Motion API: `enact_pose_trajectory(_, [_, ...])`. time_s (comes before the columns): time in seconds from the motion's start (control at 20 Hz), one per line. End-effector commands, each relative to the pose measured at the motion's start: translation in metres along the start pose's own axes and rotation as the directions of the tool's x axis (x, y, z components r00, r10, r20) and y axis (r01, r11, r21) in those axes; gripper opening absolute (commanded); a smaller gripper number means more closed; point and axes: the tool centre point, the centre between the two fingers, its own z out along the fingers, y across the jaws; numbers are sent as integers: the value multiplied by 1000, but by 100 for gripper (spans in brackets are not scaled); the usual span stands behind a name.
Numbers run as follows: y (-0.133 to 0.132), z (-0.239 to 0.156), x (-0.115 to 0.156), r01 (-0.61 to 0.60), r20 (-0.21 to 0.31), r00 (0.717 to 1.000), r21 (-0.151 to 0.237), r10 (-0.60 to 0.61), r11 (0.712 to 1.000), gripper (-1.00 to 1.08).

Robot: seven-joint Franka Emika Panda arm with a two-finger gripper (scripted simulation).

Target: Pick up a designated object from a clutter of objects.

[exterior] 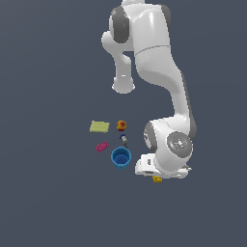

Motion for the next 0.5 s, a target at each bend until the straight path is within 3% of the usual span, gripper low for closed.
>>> enact_pose_trajectory(0.0, [0, 3, 1, 0, -2, 1000, 1, 0, 1000, 100])
enact_pose_trajectory(0.1, [-1, 3, 2, 0, -2, 1000, 1, 0, 1000, 100])
enact_pose_trajectory(0.15, [-1, 3, 2, 0, -2, 1000, 1, 0, 1000, -100])
enact_pose_trajectory(0.45, [-1, 3, 2, 0, -2, 1000, 1, 0, 1000, -100])
